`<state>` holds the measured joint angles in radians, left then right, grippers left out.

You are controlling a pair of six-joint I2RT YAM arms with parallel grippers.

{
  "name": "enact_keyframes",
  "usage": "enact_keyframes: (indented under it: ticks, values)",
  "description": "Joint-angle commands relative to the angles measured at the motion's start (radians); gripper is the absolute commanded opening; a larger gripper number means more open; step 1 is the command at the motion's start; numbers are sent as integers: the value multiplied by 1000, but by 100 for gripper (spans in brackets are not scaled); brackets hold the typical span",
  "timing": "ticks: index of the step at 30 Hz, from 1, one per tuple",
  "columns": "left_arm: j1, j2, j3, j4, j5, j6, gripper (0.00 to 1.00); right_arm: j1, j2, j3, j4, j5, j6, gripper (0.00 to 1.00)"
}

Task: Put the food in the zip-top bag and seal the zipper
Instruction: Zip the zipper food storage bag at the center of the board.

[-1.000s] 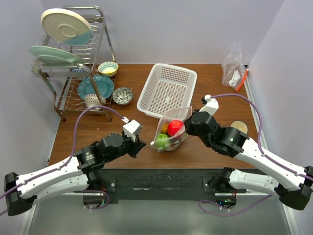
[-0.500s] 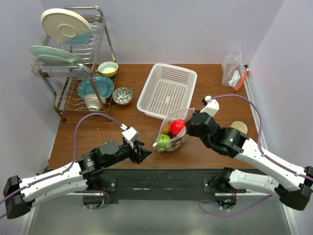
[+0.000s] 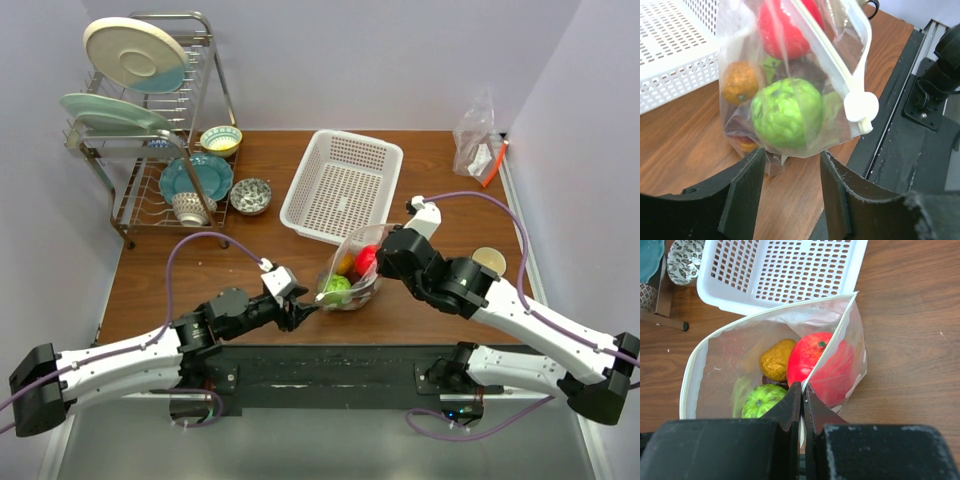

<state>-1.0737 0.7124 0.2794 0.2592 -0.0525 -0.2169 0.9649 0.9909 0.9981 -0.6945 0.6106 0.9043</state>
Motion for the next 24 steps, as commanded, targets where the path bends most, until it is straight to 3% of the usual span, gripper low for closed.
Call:
enact_keyframes:
  ticks: [1, 12, 15, 16, 20, 24]
  values:
    - [-12, 39, 20, 130, 20, 74, 51, 1, 14, 43, 23, 18, 16, 0]
    - [-17, 143, 41, 258, 88, 60, 47, 1, 5, 51, 16, 23, 19, 0]
    - [-20, 170, 61, 265, 92, 65, 36, 1, 2, 48, 10, 21, 22, 0]
    - [-22, 179, 78, 265, 94, 70, 25, 1, 3, 48, 9, 23, 24, 0]
    - [-22, 183, 110, 242, 85, 71, 0, 1, -1, 45, -2, 25, 28, 0]
    - [-22, 177, 155, 181, 68, 22, 0, 1, -12, 37, -14, 41, 18, 0]
